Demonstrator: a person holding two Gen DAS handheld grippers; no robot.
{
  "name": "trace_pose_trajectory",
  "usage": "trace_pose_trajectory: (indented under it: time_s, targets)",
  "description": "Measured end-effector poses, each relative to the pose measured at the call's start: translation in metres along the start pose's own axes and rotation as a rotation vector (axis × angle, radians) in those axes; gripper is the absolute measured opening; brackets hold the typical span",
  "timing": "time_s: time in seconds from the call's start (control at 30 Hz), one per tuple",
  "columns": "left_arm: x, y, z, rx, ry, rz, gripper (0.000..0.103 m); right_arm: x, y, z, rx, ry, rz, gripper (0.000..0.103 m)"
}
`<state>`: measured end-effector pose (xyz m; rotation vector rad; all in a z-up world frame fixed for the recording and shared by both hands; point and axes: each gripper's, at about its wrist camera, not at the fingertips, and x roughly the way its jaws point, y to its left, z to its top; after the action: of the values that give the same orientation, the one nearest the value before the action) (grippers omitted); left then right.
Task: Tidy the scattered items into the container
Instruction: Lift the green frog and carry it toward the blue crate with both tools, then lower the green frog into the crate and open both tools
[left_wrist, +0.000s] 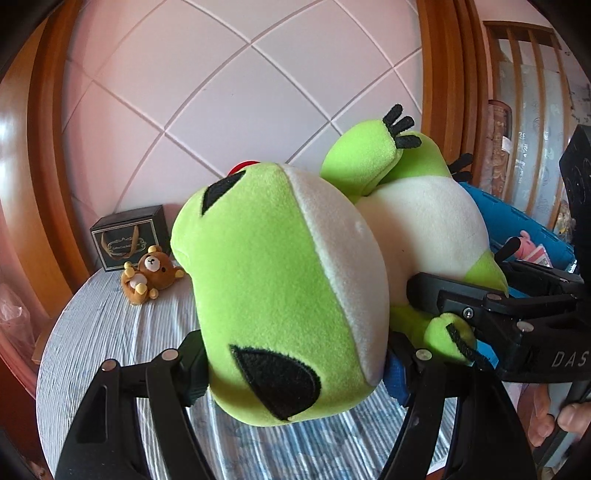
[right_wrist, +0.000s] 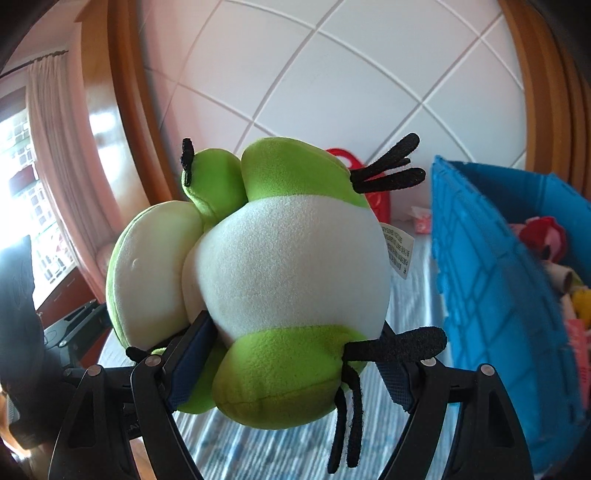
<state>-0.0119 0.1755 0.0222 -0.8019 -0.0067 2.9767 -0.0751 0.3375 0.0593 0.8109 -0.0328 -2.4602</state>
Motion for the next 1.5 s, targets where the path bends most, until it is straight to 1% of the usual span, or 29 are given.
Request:
trace_pose_trajectory:
  time_s: [0.2,0.3,0.33,0.4,0.47,0.6,0.7,0.8,0.87,0.93,0.97,1.1,1.23,1.37,1.47,1.5]
  targets:
    - [-0.013,-0.065,0.012,0.035,-0.044,-0.024,0.073,-0.048,-0.032,-0.006,0.008,-0.057,-0.029,0.082]
    - [-0.015,-0.112,0.02,0.054,-0.07,-0.024,0.073,-0.07,-0.065,-0.006,0.008,-0.086,-0.033,0.082]
    - [-0.015,-0.124,0.023,0.057,-0.076,-0.024,0.074,-0.078,-0.077,-0.006,0.009,-0.095,-0.031,0.082]
    - [-0.011,-0.161,0.03,0.061,-0.087,-0.024,0.074,-0.094,-0.105,-0.006,0.006,-0.109,-0.029,0.082]
    - [-0.003,-0.196,0.037,0.058,-0.082,-0.025,0.074,-0.11,-0.132,-0.005,0.001,-0.116,-0.03,0.082]
    - [0.016,-0.26,0.051,0.081,-0.082,-0.029,0.074,-0.144,-0.199,0.001,-0.01,-0.12,-0.048,0.082]
    - [0.033,-0.31,0.071,0.099,-0.058,-0.018,0.075,-0.162,-0.246,0.009,0.0,-0.113,-0.049,0.082]
    - [0.052,-0.344,0.094,0.121,-0.026,-0.01,0.075,-0.173,-0.288,0.024,-0.008,-0.095,-0.061,0.082]
    - [0.064,-0.361,0.108,0.14,0.012,0.005,0.076,-0.176,-0.312,0.035,-0.01,-0.072,-0.063,0.082]
    - [0.081,-0.371,0.121,0.152,0.068,0.015,0.076,-0.174,-0.332,0.047,-0.009,-0.036,-0.062,0.082]
    - [0.094,-0.376,0.129,0.151,0.111,0.016,0.076,-0.171,-0.34,0.053,-0.006,-0.017,-0.061,0.082]
    - [0.14,-0.386,0.152,0.153,0.229,0.005,0.076,-0.141,-0.38,0.076,0.033,0.087,-0.045,0.082]
    - [0.183,-0.383,0.171,0.152,0.316,0.006,0.076,-0.108,-0.409,0.099,0.071,0.172,-0.021,0.082]
    - [0.234,-0.375,0.18,0.123,0.442,-0.006,0.076,-0.069,-0.433,0.112,0.131,0.255,-0.006,0.082]
    - [0.271,-0.371,0.172,0.093,0.532,-0.008,0.076,-0.035,-0.45,0.11,0.187,0.332,0.003,0.082]
    - [0.279,-0.371,0.168,0.085,0.55,-0.01,0.076,-0.022,-0.454,0.106,0.208,0.363,0.004,0.082]
